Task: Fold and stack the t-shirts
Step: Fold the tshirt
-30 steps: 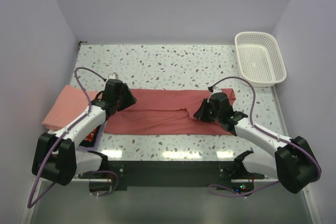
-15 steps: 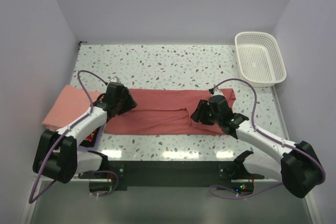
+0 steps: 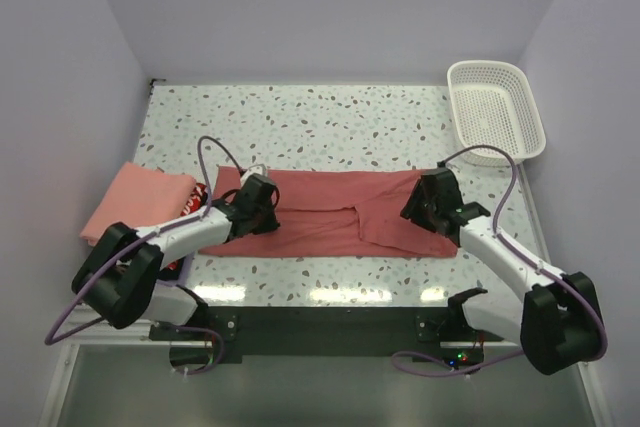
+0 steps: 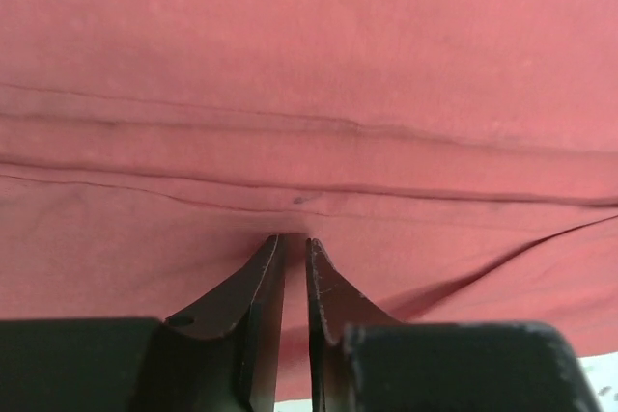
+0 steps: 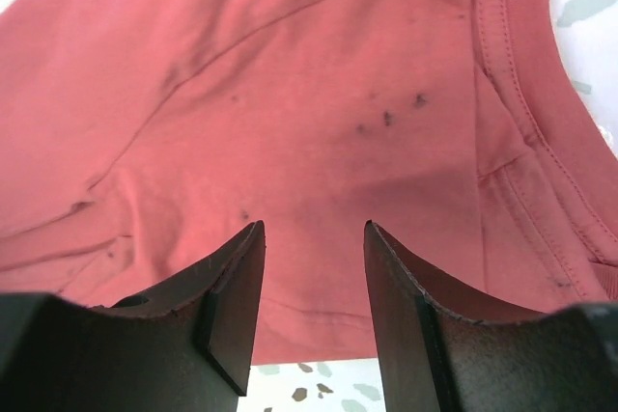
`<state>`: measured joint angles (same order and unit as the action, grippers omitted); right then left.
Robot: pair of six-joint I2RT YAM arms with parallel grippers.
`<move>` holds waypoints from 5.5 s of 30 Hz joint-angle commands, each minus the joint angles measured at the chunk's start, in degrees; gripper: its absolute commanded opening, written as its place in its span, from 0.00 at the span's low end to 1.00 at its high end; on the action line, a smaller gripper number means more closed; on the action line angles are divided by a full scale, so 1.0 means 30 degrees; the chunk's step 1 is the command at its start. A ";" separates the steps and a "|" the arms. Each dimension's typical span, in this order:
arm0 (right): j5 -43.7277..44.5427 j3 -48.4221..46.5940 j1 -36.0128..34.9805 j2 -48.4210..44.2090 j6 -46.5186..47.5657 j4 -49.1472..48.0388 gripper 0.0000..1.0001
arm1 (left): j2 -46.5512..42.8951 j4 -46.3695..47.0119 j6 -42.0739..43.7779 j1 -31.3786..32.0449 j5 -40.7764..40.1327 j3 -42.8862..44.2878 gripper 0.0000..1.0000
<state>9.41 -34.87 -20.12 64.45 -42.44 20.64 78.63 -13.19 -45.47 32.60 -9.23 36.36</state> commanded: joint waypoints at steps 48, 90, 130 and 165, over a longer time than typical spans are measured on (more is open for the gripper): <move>-0.0586 -3.3816 -0.0354 2.9232 1.2328 0.8179 0.68 | 1.0176 0.3869 -0.7841 0.9994 0.2638 0.7098 0.15; -0.2581 -0.3233 -0.5096 -0.1233 0.1725 0.2081 0.58 | 0.7300 -0.0873 0.1210 0.2758 0.0357 1.2542 0.46; 0.2341 0.0287 -1.6172 0.0519 -0.3988 0.1644 0.39 | 1.7295 0.0940 0.4493 0.2083 0.1701 2.0019 0.41; 0.2987 -0.0445 -1.9133 0.1460 -0.5016 0.3516 0.00 | 1.7793 0.0618 0.4406 0.1907 0.2083 2.0575 0.40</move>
<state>15.77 -33.87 -76.86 71.29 -56.64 28.73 130.26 -11.27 -33.34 38.89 -3.16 96.77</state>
